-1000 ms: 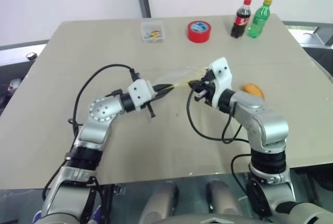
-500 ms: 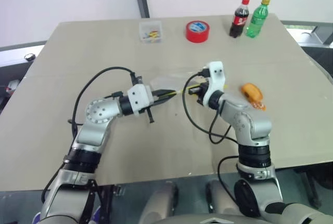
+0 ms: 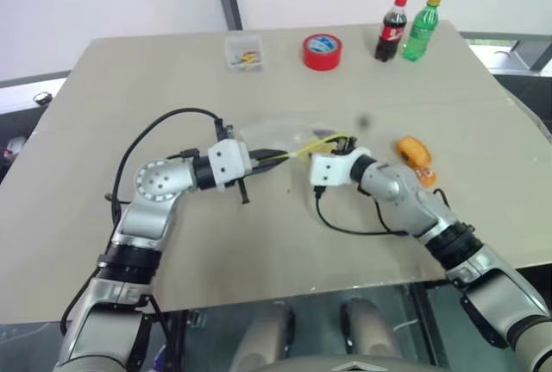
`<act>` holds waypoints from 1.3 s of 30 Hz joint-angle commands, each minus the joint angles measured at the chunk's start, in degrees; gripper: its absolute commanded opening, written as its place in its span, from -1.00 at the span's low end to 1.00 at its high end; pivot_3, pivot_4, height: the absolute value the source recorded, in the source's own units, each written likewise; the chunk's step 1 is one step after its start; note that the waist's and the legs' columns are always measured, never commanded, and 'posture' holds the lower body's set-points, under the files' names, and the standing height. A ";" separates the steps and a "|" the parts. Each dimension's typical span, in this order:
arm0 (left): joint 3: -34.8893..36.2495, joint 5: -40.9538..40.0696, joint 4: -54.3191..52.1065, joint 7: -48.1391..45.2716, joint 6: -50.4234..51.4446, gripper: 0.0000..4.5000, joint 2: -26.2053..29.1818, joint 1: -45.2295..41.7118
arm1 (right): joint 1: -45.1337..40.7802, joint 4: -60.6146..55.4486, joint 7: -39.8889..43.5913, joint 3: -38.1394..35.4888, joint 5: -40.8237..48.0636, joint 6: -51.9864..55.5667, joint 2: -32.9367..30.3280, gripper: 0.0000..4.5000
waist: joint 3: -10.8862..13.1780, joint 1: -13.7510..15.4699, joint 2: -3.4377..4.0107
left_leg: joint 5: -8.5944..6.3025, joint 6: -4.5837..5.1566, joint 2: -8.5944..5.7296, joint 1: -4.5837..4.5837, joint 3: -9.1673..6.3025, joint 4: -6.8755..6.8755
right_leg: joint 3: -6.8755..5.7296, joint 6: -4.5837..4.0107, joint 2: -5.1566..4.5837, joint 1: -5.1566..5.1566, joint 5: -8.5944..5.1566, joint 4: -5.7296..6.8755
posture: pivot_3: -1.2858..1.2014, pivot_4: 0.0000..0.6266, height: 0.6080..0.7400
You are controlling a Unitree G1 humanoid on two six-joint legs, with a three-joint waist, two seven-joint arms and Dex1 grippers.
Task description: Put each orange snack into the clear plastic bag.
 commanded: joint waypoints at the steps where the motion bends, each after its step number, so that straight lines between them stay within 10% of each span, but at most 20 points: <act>1: 1.28 1.05 -2.14 3.49 1.80 -1.00 -0.38 0.61 | 0.11 -4.39 -0.04 -3.39 -1.47 0.37 -0.93 0.76 | 0.00 0.26 0.00 | 0.00 0.00 0.00 0.00 -0.01 0.00 | 0.00 0.00 0.01 0.00 0.00 0.01 | 0.03 -0.52 1.00; 3: 1.28 1.96 -2.17 5.19 2.93 -1.00 -0.69 0.80 | 2.12 -8.19 1.58 -6.04 0.40 2.81 -1.33 0.99 | 0.00 0.72 0.00 | 0.00 0.00 0.01 0.00 -0.01 0.00 | 0.00 0.00 0.02 0.00 0.00 0.01 | 0.03 -0.52 1.00; 21: 1.49 2.76 1.18 9.81 4.99 -1.00 -3.57 0.12 | 30.94 -44.45 8.96 -40.75 23.68 53.25 3.00 0.99 | -0.01 2.09 0.01 | -0.12 0.21 0.02 0.11 -0.07 0.03 | -0.06 0.00 -0.02 0.20 0.00 0.01 | 0.03 -0.52 1.00; 32: 1.55 2.83 1.08 9.93 4.84 -1.00 -3.85 0.55 | 27.75 -43.29 -0.41 -44.05 27.99 61.53 10.62 0.99 | -0.02 2.28 0.02 | -0.06 0.10 -0.02 0.12 -0.09 0.03 | -0.10 -0.01 -0.07 0.22 0.01 -0.01 | 0.03 -0.52 1.00; 39: 1.70 2.72 0.38 10.06 5.13 -1.00 -3.89 0.97 | 36.48 -45.16 1.97 -34.43 22.24 54.04 -4.89 0.99 | -0.02 2.36 0.02 | -0.03 0.05 -0.03 0.10 -0.09 0.03 | -0.13 -0.01 -0.08 0.23 0.00 -0.04 | 0.03 -0.52 1.00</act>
